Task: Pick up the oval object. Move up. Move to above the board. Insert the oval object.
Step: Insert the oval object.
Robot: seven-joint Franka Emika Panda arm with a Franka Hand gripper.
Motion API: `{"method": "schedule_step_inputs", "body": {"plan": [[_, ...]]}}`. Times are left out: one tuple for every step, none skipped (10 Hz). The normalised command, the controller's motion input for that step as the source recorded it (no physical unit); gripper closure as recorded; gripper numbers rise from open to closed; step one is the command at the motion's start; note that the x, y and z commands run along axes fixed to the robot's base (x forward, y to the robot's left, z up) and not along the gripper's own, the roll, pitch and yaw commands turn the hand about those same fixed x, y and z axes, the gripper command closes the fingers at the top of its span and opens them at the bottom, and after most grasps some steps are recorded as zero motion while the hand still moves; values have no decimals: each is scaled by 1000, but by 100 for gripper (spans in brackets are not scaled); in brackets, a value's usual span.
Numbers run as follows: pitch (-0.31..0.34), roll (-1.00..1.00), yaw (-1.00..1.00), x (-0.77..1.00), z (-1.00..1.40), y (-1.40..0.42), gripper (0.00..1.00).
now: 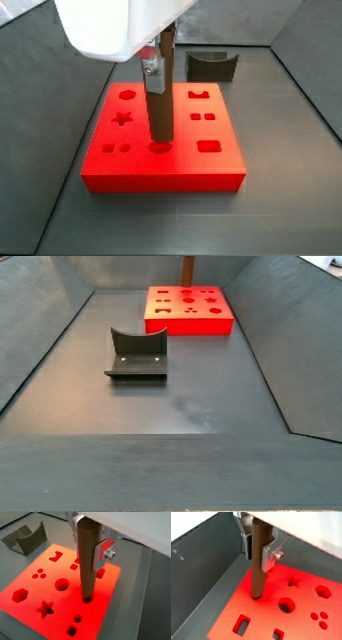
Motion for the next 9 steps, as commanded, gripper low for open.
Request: {"method": "schedule_step_inputs", "body": {"plan": [[-6,0,203,0,-351,0,100],[-17,-4,186,0,-234,-3,100],[0,-10,111,83,-214,0,100],[0,0,77,54,-203,0,100],[0,0,37,0,-151,0,100],[-3,0,0,0,-131,0,100],[-6,0,3,0,-106,-17,100],[0,16,46,0,-129,-69,100],[4,36,49,100,-23,0,100]]}}
